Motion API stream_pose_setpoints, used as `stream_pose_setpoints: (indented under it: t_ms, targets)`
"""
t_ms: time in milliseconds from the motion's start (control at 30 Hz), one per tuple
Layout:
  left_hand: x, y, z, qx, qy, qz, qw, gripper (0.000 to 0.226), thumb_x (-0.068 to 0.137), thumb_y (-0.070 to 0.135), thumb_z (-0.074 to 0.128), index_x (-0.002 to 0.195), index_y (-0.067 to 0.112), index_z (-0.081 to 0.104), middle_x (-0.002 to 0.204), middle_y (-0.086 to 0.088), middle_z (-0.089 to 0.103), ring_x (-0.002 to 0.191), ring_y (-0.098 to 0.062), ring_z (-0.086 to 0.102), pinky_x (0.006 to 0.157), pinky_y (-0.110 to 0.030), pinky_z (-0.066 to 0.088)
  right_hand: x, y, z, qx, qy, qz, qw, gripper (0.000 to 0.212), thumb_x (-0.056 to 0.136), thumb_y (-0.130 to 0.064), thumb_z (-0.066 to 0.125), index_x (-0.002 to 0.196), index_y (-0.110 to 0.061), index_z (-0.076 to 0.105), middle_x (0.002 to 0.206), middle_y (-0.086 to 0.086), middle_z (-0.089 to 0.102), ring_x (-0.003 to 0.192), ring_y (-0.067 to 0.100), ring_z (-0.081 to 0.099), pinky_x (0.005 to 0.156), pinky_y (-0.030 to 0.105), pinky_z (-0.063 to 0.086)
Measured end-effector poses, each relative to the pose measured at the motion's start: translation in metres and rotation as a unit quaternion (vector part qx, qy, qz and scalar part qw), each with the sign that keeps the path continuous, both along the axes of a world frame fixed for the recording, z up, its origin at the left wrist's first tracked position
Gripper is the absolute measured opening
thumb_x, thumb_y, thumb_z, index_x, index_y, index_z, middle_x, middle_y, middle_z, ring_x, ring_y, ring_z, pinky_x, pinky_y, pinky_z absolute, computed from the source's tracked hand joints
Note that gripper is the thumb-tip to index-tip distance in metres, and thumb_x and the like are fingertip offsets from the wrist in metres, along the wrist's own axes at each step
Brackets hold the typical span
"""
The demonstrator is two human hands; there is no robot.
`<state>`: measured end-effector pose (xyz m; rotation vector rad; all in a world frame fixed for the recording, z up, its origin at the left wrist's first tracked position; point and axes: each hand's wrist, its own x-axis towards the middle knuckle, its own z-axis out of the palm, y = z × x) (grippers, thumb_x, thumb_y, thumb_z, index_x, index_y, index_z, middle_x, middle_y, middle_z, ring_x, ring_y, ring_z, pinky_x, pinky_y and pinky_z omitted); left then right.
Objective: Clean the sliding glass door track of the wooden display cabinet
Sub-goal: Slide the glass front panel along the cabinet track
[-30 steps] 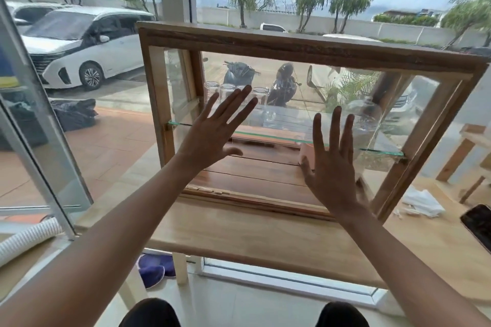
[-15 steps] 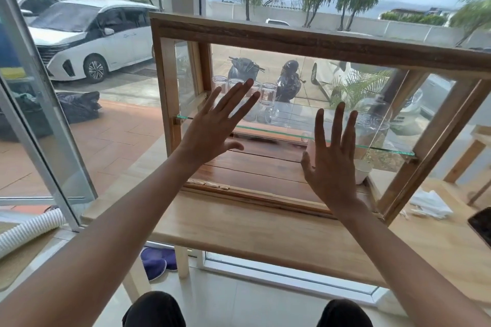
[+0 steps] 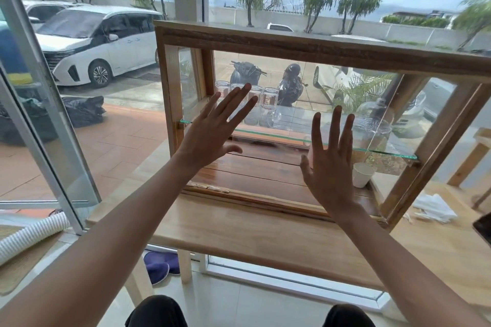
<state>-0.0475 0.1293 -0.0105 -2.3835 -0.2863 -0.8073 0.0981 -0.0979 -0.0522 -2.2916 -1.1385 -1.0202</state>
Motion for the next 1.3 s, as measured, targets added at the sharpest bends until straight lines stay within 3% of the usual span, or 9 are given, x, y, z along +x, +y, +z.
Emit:
stream_pose_setpoints:
  t_ms: [867,1300]
  targets:
    - [-0.009,0.011,0.004,0.005,0.003,-0.006,1.0,0.123,0.074,0.07,0.067,0.159,0.017,-0.004,0.167,-0.012,-0.006,0.154,-0.028,-0.005,0.125,-0.044,0.014,-0.008,0.007,0.001,0.002,0.002,0.003,1.0,0.094,0.091,-0.013,0.066,0.161,-0.015,0.004,0.167,0.025,-0.009,0.153,0.047,-0.012,0.122,0.062,0.021]
    - [-0.011,0.015,0.005,0.008,0.007,0.002,1.0,0.123,0.074,0.067,0.069,0.159,0.017,-0.004,0.167,-0.012,-0.007,0.154,-0.027,-0.006,0.126,-0.041,0.011,-0.012,0.01,0.002,-0.001,0.01,-0.003,1.0,0.093,0.091,-0.019,0.067,0.162,-0.015,0.007,0.167,0.025,-0.008,0.153,0.047,-0.012,0.123,0.061,0.02]
